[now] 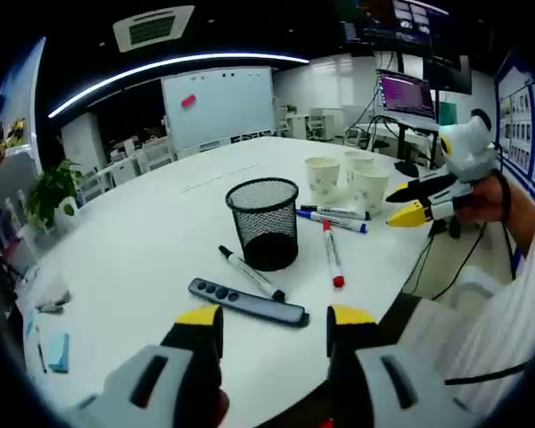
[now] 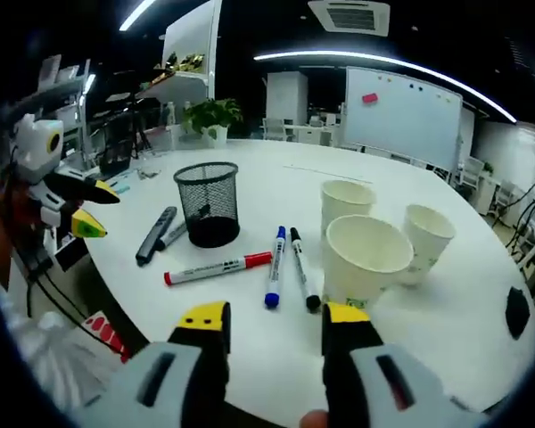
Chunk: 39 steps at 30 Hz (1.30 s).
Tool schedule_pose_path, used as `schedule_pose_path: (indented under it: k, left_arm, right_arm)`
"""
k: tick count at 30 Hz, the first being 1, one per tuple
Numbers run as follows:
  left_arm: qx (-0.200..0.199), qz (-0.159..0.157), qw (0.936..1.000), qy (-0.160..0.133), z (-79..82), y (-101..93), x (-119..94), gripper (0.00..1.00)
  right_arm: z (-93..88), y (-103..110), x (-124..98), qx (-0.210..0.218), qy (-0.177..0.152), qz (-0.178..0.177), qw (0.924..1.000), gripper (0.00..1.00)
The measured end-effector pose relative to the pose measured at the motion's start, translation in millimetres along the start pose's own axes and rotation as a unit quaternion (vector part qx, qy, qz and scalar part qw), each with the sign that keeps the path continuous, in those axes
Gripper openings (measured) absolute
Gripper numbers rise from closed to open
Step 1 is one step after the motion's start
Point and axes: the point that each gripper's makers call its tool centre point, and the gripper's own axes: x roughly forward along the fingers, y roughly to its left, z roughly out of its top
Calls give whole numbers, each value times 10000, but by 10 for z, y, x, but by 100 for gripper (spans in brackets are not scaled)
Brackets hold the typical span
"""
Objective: Place the scattered laser pointers and whiteboard markers into the pen holder and stack the scattered paper cups together
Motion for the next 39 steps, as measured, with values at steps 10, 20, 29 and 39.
schedule_pose_path:
  k: [10, 20, 29, 39]
  left_arm:
    - [30, -40, 10000, 24, -7, -26, -1, 47]
    - [48, -36, 10000, 10, 8, 8, 18, 48]
    - [103, -19, 9999, 5, 33, 6, -22, 48]
    - [138, 26, 9999, -17, 57, -8, -77, 48]
  right_arm:
    - [-26, -35, 13, -134, 21, -105, 9999, 39]
    - [119, 140, -24, -364, -332, 230, 9985, 42]
    - [257, 217, -51, -515, -643, 393, 9958, 46]
    - [277, 224, -68, -610, -718, 477, 9944, 53]
